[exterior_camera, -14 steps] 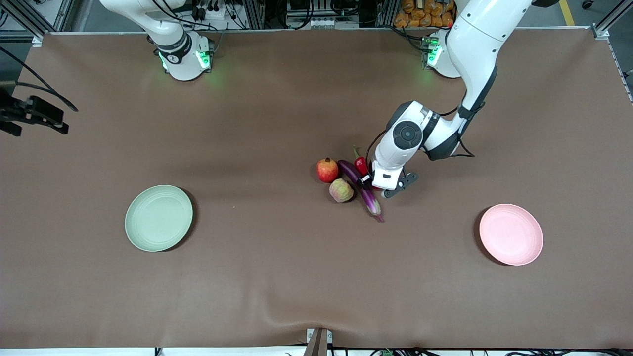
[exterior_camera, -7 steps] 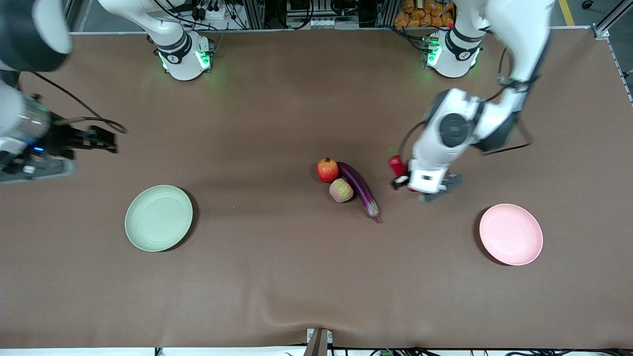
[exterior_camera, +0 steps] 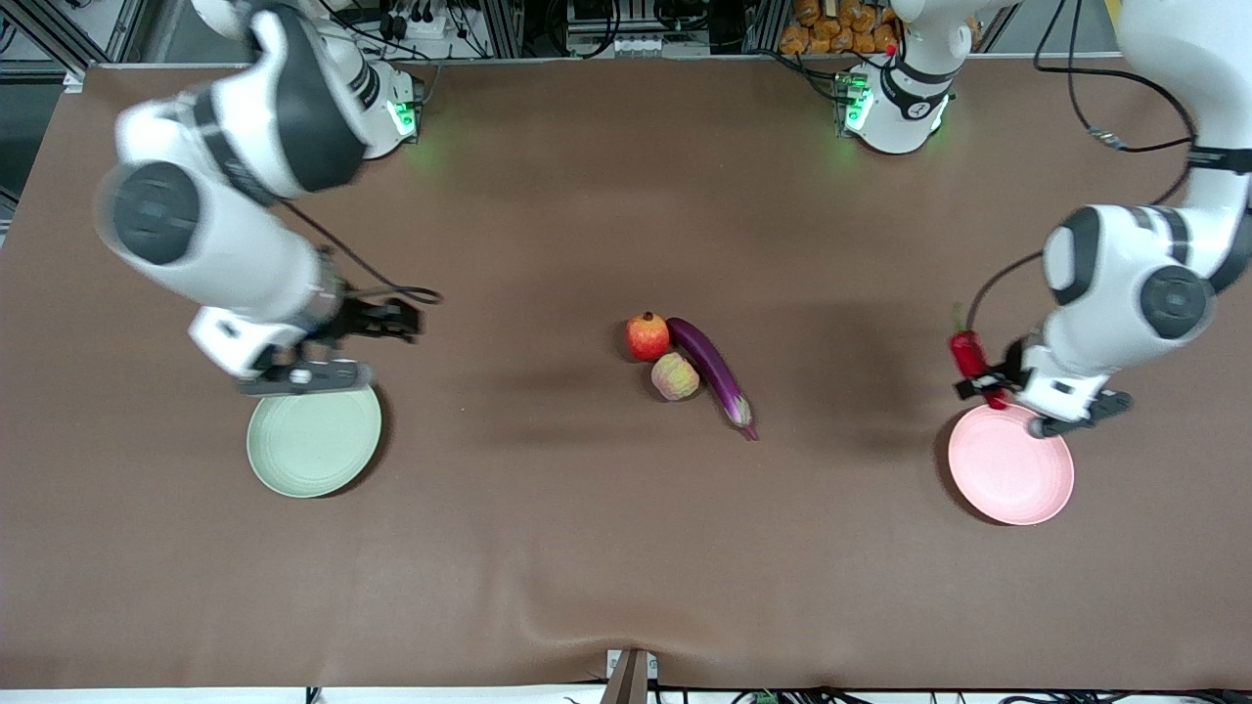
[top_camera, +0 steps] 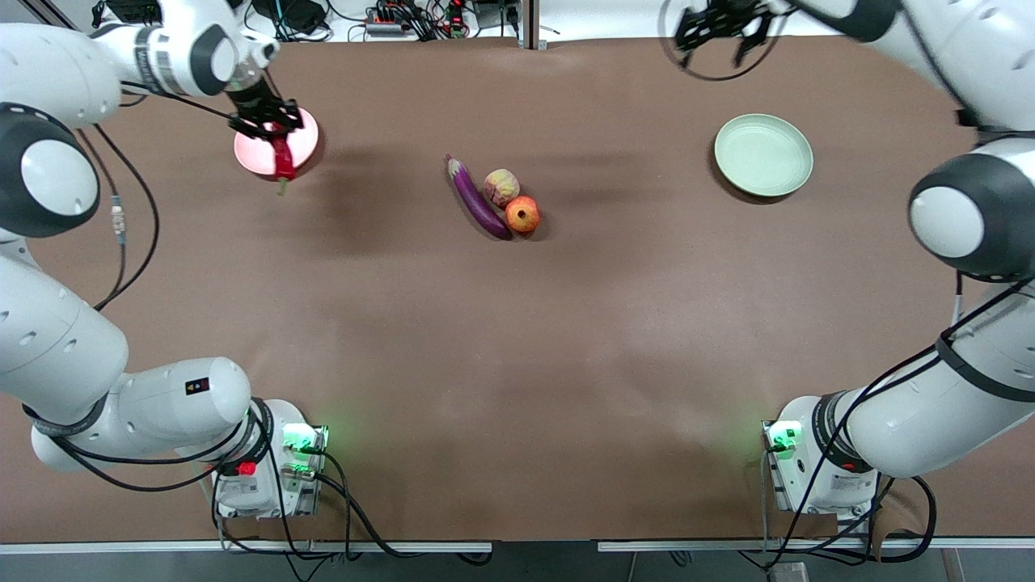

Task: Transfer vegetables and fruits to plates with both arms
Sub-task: 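Lower the pepper onto the pink plate while the right gripper nears the apple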

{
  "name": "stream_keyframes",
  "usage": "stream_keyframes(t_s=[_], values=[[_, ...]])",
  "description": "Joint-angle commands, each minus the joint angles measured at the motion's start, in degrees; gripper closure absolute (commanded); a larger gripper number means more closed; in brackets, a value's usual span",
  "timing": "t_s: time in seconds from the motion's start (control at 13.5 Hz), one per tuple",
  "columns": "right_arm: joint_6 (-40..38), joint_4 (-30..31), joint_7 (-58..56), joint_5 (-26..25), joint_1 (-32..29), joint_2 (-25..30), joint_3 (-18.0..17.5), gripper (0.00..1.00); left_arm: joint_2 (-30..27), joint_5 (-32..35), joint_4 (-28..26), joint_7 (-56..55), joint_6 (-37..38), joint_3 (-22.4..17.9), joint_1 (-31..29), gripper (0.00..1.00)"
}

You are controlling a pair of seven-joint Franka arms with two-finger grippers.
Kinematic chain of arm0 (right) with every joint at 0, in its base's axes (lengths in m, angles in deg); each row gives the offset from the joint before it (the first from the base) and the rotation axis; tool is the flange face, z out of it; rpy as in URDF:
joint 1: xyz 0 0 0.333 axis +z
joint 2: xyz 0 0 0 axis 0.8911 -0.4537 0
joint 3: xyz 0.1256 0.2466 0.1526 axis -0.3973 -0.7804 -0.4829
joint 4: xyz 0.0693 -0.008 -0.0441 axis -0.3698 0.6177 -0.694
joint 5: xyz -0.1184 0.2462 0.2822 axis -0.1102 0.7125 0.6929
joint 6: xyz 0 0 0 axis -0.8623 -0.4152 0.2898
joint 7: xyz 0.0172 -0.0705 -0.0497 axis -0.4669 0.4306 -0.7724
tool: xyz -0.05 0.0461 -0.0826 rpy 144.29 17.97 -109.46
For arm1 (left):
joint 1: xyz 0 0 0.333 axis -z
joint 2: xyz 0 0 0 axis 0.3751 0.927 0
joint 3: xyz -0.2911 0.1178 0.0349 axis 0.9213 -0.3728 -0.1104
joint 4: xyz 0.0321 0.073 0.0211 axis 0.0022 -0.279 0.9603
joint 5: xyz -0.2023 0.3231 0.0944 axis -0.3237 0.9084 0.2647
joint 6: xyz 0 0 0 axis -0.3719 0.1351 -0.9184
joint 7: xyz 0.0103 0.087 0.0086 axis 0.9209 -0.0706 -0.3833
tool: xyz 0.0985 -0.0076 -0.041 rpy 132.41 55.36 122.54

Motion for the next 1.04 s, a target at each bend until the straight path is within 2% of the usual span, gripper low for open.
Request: stream_keyframes(t_s=[0.0,0.15,0.37,0.59,0.74,0.81,0.89,0.96], values=[[1.7,-1.7,10.2,5.7,5.1,-5.8,0.7,0.00,6.8,1.5,8.8,9.4,0.6,0.8,-3.5,1.00],[7.3,-2.1,15.5,9.6,6.4,-9.0,0.6,0.00,12.8,1.4,15.4,12.9,0.7,0.8,-5.2,1.00],[13.8,-2.1,15.7,22.6,7.1,-14.3,0.6,0.00,18.4,0.5,21.6,12.5,0.7,0.8,-5.8,1.00],[23.4,-2.6,15.1,24.2,12.2,-20.6,0.6,0.00,21.6,0.7,24.6,12.4,0.7,0.8,-5.7,1.00],[25.1,-2.6,15.3,23.8,15.2,-23.1,0.6,0.00,23.2,0.9,27.0,12.5,0.7,0.8,-5.9,1.00],[25.1,-2.5,15.5,23.6,16.5,-23.2,0.6,0.00,23.2,0.9,27.0,12.3,0.7,0.8,-6.0,0.87],[25.1,-2.5,15.5,23.4,17.3,-23.1,0.6,0.00,23.3,1.0,27.0,12.2,0.7,0.7,-6.0,0.54],[25.1,-2.3,15.9,23.4,18.1,-23.1,0.6,0.00,23.2,1.1,27.0,12.5,0.7,0.5,-6.0,0.14]])
